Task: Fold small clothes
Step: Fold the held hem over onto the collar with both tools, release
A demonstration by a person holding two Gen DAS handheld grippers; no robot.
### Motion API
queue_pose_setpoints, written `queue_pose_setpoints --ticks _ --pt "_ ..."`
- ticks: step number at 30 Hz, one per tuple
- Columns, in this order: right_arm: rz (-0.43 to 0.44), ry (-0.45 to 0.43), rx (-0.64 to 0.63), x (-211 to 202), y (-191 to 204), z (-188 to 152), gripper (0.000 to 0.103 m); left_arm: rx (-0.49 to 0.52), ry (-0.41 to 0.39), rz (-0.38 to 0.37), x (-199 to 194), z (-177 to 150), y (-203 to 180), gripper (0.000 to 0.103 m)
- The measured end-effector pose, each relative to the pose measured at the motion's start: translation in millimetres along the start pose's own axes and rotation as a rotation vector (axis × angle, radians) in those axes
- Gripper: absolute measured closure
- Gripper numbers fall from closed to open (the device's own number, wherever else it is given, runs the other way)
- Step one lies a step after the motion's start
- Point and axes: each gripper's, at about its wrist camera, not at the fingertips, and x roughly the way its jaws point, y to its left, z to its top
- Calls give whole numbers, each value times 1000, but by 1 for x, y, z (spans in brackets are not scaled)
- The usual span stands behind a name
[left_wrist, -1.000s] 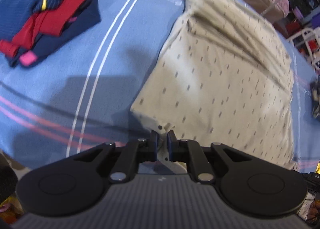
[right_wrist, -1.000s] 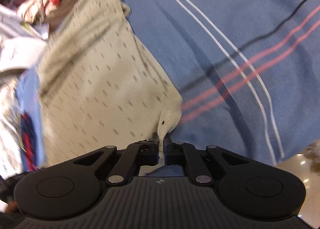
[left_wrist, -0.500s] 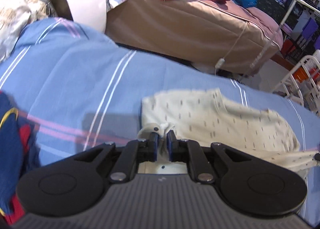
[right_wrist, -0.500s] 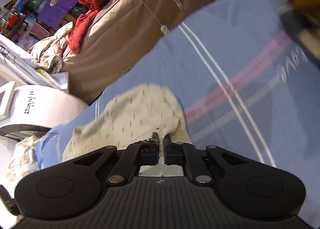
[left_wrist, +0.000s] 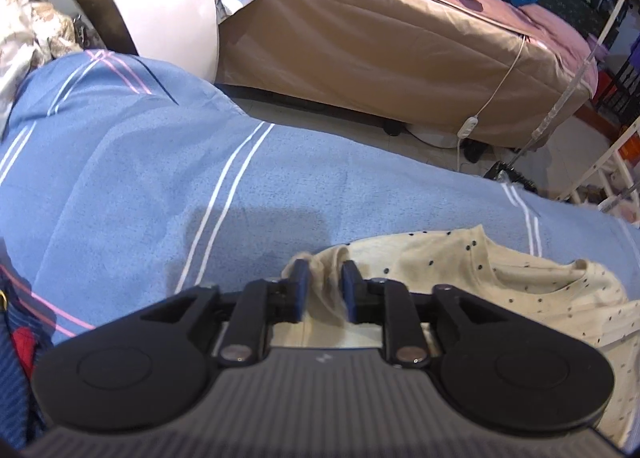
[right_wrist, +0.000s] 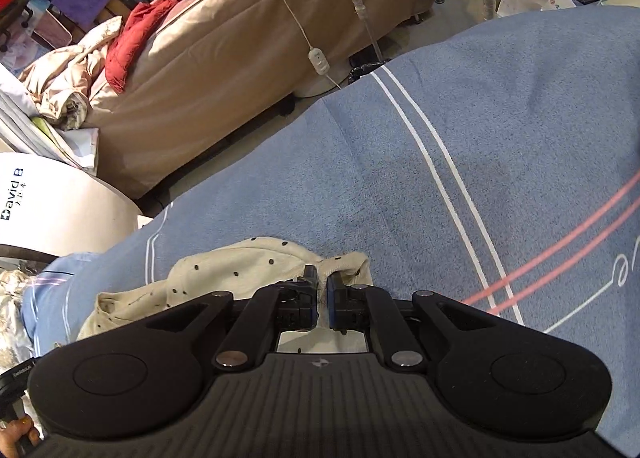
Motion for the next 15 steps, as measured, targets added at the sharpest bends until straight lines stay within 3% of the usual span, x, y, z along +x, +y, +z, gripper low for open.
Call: queue_pose_setpoints --ticks 1,4,8,10,12,15 --pt "-11 2 -14 2 1 0 91 28 -1 24 1 0 -3 60" --pt "-34 -9 -35 5 4 3 80 117 -29 85 0 0 -15 48" --pt "-47 -76 -47 -3 6 7 63 170 -40 120 -5 4 -28 46" --pt "-62 -144 -88 -14 13 5 58 179 -53 124 -11 4 -32 36" --pt "-9 -197 -180 -28 25 -5 59 187 -80 127 -19 3 -38 33" --pt "89 -147 -451 -35 57 -37 70 203 -102 108 -33 -6 -47 33"
